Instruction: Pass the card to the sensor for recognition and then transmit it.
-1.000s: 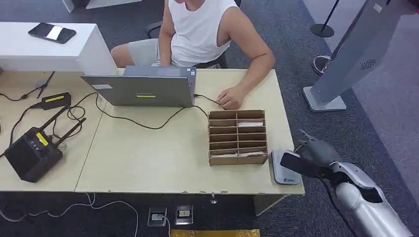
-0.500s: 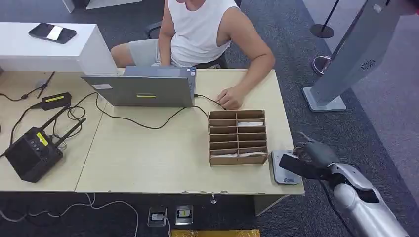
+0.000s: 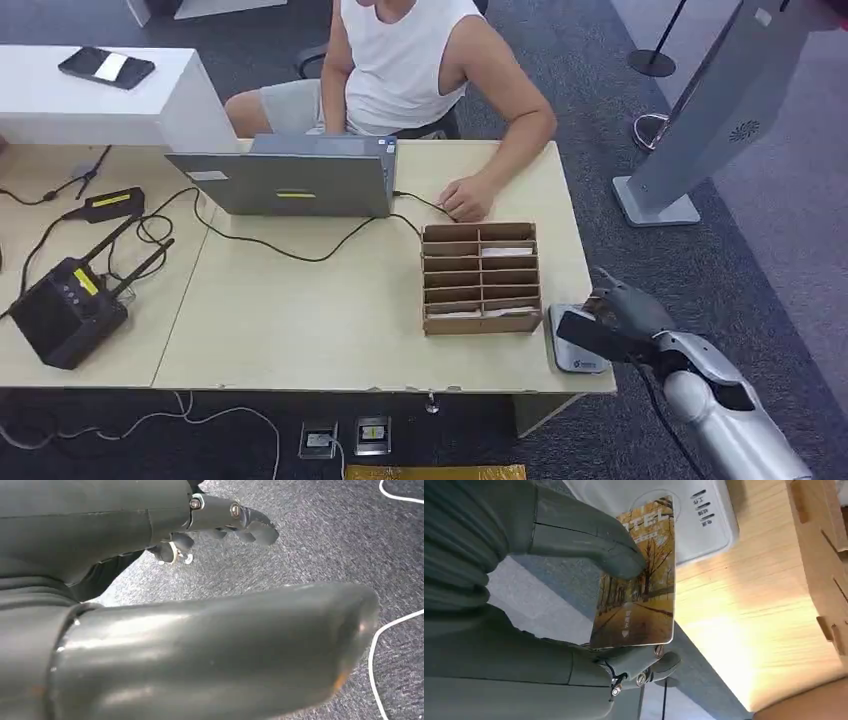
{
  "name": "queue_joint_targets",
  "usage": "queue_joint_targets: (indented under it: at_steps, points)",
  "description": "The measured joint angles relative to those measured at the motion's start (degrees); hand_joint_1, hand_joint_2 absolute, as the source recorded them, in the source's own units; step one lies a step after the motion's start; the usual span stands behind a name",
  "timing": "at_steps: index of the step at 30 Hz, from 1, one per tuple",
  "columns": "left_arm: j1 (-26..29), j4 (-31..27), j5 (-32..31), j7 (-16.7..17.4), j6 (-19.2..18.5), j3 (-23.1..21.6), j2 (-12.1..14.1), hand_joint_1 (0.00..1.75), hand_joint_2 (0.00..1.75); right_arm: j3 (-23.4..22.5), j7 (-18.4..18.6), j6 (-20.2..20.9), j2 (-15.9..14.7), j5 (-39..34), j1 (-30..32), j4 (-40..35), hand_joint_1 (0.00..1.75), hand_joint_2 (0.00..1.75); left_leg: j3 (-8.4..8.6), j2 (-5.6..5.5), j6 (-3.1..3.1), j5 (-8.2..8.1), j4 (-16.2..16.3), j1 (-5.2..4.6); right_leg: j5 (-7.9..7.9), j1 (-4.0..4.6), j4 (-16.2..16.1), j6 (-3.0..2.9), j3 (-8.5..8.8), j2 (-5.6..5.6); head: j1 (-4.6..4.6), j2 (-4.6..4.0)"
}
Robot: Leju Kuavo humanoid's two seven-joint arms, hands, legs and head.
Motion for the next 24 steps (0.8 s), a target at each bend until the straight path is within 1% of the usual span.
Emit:
queue_joint_targets:
  at_steps: [13, 24]
  points:
    - [0.1, 0.0, 0.3, 0.0, 0.2, 0.0, 0.0, 0.00, 0.00, 0.9, -0.8, -0.1, 0.9, 0.7, -1.4, 1.2, 1.75, 1.75, 0.00, 0.00, 0.00, 0.00, 0.0, 0.00, 0.00, 0.00, 0.0, 0.00, 0.00, -0.01, 0.00, 0.00]
    - [-0.5, 0.2, -0.9, 0.0, 0.1, 0.0, 0.0, 0.00, 0.00, 1.4, -0.5, -0.4, 0.4, 1.0, -2.4, 1.6, 1.75, 1.75, 0.01, 0.00, 0.00, 0.00, 0.0, 0.00, 0.00, 0.00, 0.0, 0.00, 0.00, 0.00, 0.02, 0.00]
